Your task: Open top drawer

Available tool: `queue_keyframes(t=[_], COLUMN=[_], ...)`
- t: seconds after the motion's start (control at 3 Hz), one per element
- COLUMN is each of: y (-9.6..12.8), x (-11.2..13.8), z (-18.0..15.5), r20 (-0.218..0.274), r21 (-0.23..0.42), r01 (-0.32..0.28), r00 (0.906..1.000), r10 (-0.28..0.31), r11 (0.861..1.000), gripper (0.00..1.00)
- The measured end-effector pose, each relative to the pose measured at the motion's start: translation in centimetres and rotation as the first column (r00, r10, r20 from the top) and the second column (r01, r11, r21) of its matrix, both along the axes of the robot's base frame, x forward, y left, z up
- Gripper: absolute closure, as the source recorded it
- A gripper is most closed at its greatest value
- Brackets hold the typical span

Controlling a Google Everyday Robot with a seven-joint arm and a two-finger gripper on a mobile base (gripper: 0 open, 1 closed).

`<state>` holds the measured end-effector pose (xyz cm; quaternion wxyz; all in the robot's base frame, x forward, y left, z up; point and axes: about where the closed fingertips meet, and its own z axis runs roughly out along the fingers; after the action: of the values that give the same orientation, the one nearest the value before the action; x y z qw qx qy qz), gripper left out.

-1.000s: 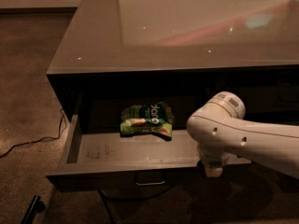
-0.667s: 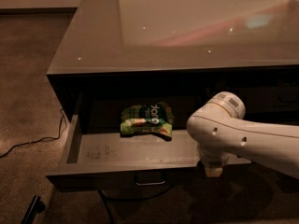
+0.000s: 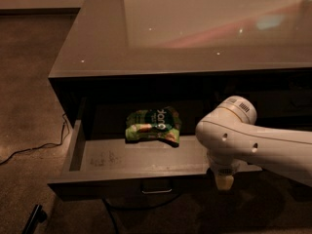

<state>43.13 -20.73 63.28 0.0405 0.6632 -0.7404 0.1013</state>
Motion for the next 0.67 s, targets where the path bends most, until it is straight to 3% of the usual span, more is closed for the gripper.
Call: queue_keyframes(t=[0.33, 0.67], y=[0.0, 0.0], x=[0.0, 0.0], z=[0.0, 0.0], r20=[0.0, 0.0], r21=[0.0, 0.0], r01=[0.0, 0.0], r00=[1.0, 1.0], r10=[0.0, 0.0], r11=[1.0, 1.0], gripper=[0.0, 0.0])
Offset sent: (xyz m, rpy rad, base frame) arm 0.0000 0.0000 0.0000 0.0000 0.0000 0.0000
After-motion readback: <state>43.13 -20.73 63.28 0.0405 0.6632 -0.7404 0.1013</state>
